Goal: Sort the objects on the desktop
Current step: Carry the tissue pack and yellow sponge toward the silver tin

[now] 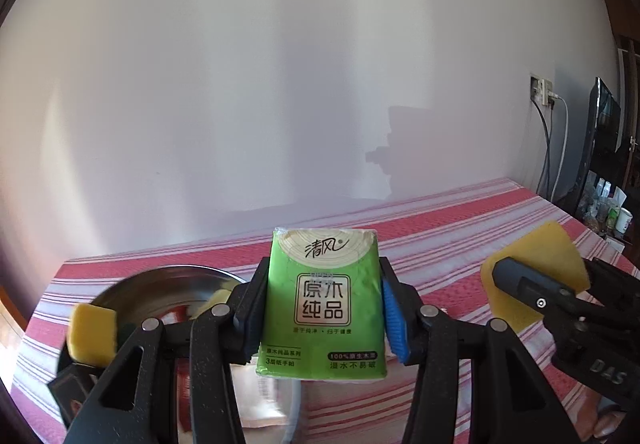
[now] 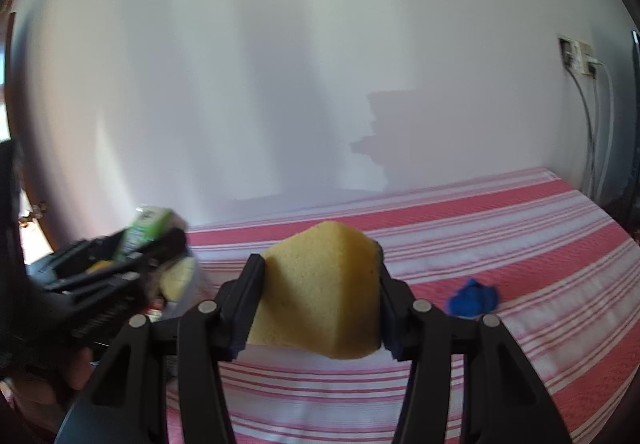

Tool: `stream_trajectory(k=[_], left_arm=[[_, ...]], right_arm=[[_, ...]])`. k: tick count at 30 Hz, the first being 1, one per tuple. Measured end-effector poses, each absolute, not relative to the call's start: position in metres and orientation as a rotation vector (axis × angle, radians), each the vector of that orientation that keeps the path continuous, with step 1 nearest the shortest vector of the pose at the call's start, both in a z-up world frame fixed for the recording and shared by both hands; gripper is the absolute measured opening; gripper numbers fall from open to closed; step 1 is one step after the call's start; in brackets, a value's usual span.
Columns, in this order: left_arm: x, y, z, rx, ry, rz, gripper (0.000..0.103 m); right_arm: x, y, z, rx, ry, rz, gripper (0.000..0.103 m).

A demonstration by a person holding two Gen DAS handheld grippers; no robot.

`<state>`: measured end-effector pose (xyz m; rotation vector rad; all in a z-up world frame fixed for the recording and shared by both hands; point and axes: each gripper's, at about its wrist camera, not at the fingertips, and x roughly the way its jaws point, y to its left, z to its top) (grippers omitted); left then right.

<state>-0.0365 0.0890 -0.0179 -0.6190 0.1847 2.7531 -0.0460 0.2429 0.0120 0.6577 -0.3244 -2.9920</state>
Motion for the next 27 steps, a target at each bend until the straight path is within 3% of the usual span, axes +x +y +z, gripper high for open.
stream_trajectory(k=[19,27], left_arm=[[-0.078,-0.018,-0.014,-0.667,0.056,3.019,0.052],[-0.100,-0.057,-0.025,-0.848,-0.022,3.103,0.052]], right_arm=[[-0.115,0.127,0.038,0.652,-0.358,-2.690,0.053],[-0.134,0.098,0.031,0.684,-0.347,-2.619,0.053]])
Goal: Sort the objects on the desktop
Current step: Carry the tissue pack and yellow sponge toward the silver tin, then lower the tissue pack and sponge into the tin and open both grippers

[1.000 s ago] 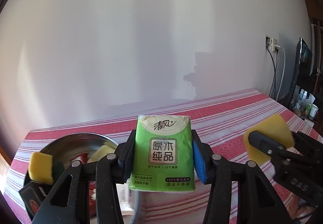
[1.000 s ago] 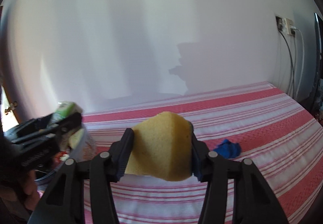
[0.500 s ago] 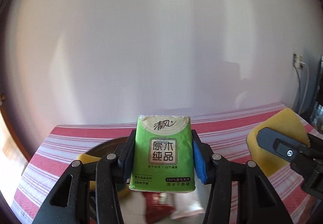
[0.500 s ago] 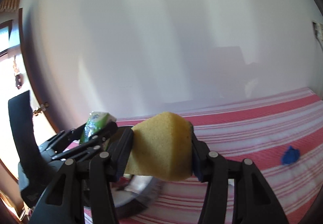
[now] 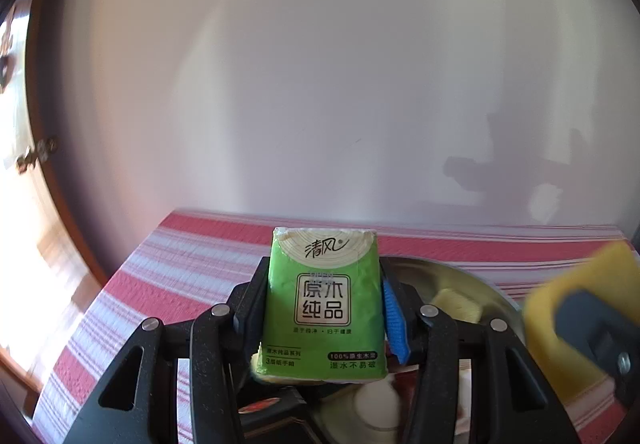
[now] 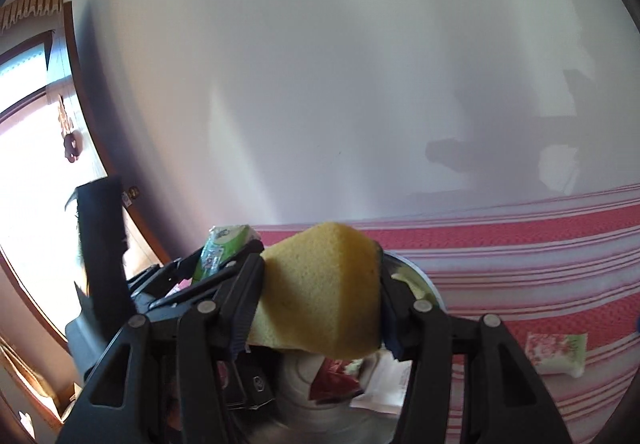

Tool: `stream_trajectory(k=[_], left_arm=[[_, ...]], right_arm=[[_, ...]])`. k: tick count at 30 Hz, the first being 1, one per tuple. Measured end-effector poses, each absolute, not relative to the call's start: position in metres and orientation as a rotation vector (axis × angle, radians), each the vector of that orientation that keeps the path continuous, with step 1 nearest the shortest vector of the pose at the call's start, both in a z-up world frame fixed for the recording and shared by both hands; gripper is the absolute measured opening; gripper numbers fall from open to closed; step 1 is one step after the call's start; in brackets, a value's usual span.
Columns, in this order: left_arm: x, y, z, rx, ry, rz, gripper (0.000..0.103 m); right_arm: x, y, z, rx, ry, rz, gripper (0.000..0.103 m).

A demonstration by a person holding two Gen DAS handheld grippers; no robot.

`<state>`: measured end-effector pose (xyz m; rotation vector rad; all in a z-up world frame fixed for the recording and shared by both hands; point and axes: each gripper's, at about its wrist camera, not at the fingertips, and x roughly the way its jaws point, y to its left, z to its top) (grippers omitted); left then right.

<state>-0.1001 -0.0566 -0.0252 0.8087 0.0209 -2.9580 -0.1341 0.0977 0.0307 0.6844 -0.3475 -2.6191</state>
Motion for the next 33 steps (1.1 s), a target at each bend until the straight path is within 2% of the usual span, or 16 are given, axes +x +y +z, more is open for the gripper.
stream_trajectory(k=[11,23,27,28,29,31,33], left_arm=[[-0.111,-0.062,-0.042,0.924,0.007,-2.856,0.052],[-0.117,-0.064,-0.042,0.976,-0.004,-2.813,0.052],[-0.120,-0.065,-0.047,0.991,-0.015,-2.801,0.053],[-0.121,-0.065,-0.048,0.995,-0.015,-2.799,0.059],[-0.122,-0.065,-0.048,1.001,-0.015,-2.796,0.074],[-0.120,-0.066,-0.045,0.984,0.000,-2.803,0.092],[-0.115,-0.068,-0.040,0.932,0.029,-2.830,0.092]], right_arm=[[-0.124,0.070,-0.010,0.826,-0.210,-2.554,0.053],[-0.125,0.062,-0.021,0.891,-0.146,-2.529,0.053],[-0.120,0.061,-0.019,0.884,-0.147,-2.521,0.062],[-0.118,0.063,-0.018,0.880,-0.159,-2.522,0.073],[-0.115,0.061,-0.014,0.870,-0.167,-2.534,0.081],[-0.112,0.065,-0.010,0.840,-0.162,-2.575,0.083],[-0.110,0.070,-0.008,0.811,-0.160,-2.606,0.083]])
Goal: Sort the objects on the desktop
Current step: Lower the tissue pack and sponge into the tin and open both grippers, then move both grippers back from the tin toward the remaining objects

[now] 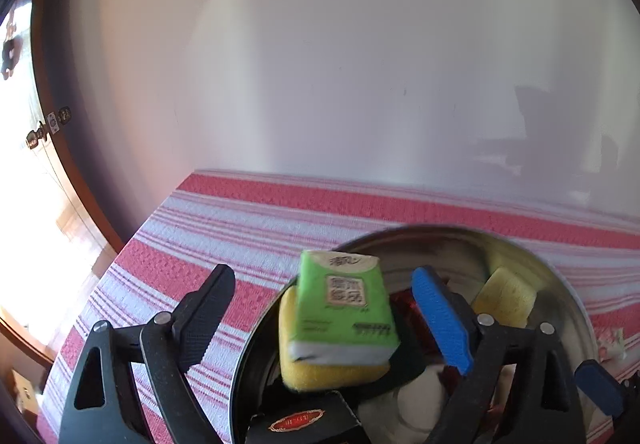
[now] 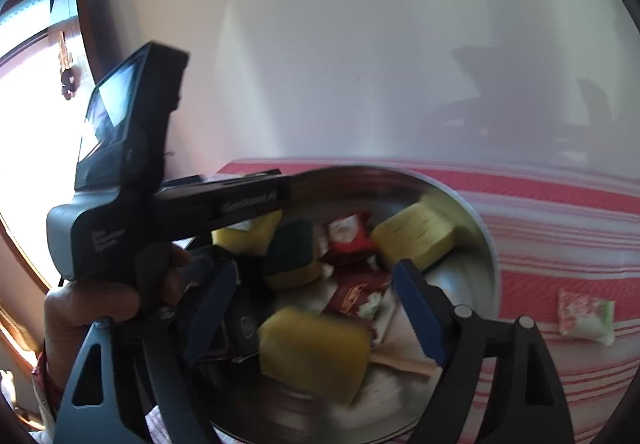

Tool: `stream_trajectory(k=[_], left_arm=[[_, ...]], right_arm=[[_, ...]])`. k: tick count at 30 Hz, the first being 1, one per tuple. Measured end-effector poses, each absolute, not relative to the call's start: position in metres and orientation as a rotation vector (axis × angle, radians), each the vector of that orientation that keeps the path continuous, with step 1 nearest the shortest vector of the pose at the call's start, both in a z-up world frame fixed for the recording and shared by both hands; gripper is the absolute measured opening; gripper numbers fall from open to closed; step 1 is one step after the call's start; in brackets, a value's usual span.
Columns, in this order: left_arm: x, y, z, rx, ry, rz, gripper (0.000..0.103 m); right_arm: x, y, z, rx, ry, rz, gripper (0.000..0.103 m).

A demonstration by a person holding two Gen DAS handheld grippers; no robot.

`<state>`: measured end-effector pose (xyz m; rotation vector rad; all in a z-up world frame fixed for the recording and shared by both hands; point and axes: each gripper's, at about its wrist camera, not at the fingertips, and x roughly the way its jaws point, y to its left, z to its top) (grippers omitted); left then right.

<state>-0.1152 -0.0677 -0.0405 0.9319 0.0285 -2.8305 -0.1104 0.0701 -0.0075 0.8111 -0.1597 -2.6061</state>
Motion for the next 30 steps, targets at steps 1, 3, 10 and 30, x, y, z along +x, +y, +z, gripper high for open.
stream_trajectory(k=[1,3,10,30], left_arm=[[-0.115,-0.068,-0.040,0.923,0.031,-2.837,0.093],[-0.114,-0.067,-0.040,0.920,0.033,-2.846,0.093],[-0.110,-0.067,-0.038,0.910,0.104,-2.893,0.093],[-0.071,-0.026,-0.033,0.586,0.074,-3.019,0.093]], right_arm=[[-0.109,0.073,-0.006,0.794,-0.165,-2.622,0.083],[-0.107,0.078,-0.002,0.760,-0.172,-2.654,0.083],[-0.097,0.093,0.008,0.642,-0.171,-2.789,0.087],[-0.074,0.195,0.006,0.618,-0.195,-3.147,0.089]])
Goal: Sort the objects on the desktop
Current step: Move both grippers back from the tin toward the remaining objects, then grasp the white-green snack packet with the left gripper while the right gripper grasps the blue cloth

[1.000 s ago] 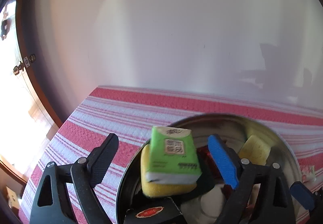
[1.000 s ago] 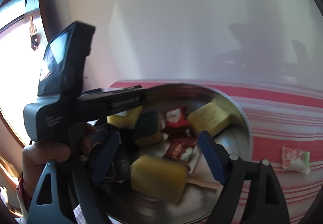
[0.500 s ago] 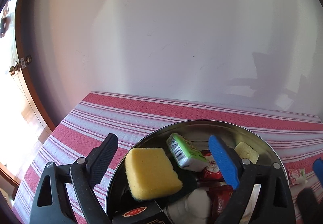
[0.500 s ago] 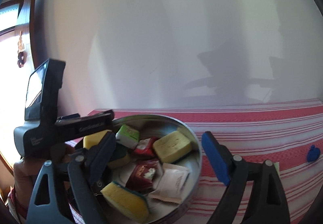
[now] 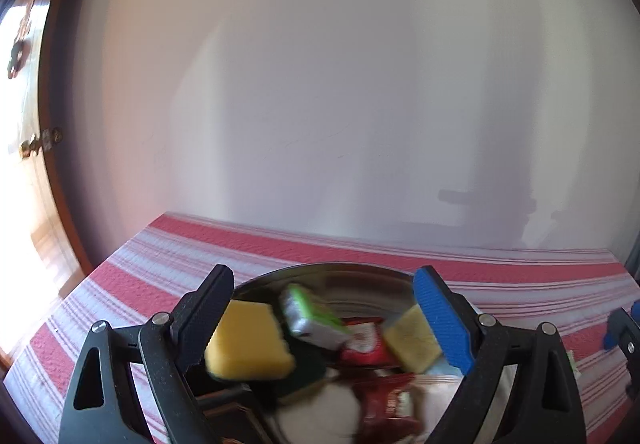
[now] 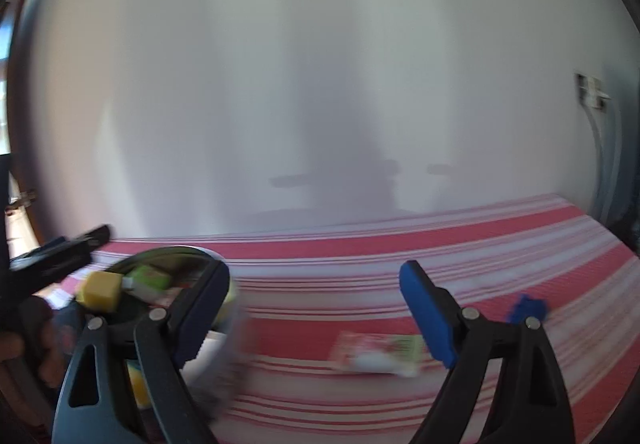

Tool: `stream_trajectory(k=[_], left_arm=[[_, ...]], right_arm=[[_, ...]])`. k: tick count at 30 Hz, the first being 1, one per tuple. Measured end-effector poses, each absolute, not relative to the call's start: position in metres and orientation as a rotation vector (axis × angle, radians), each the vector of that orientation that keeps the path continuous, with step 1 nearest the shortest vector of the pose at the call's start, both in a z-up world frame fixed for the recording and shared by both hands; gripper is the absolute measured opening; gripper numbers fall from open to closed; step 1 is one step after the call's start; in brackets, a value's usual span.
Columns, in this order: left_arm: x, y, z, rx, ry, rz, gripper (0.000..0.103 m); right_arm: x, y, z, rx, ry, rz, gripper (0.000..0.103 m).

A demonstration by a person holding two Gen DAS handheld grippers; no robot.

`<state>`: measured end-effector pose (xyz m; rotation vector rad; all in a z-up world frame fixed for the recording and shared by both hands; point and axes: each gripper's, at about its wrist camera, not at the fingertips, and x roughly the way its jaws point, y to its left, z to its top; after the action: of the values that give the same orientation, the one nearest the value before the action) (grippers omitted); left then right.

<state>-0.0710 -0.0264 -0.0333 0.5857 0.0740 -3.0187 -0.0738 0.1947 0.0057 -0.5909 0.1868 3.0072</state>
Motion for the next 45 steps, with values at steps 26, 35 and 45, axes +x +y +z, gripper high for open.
stream_trajectory(k=[26,35,45], left_arm=[[-0.025,0.167,-0.070,0.743,-0.515,-3.378,0.093],[-0.064,0.205,-0.105,1.177,-0.439,-3.263,0.093],[-0.097,0.207,-0.134,1.452,-0.338,-3.072,0.093]], right_arm=[[-0.043,0.318,-0.026,-0.655,0.169,2.679,0.089],[-0.038,0.352,-0.030,-0.662,0.328,2.673,0.089],[-0.033,0.373,-0.030,-0.656,0.473,2.658,0.089]])
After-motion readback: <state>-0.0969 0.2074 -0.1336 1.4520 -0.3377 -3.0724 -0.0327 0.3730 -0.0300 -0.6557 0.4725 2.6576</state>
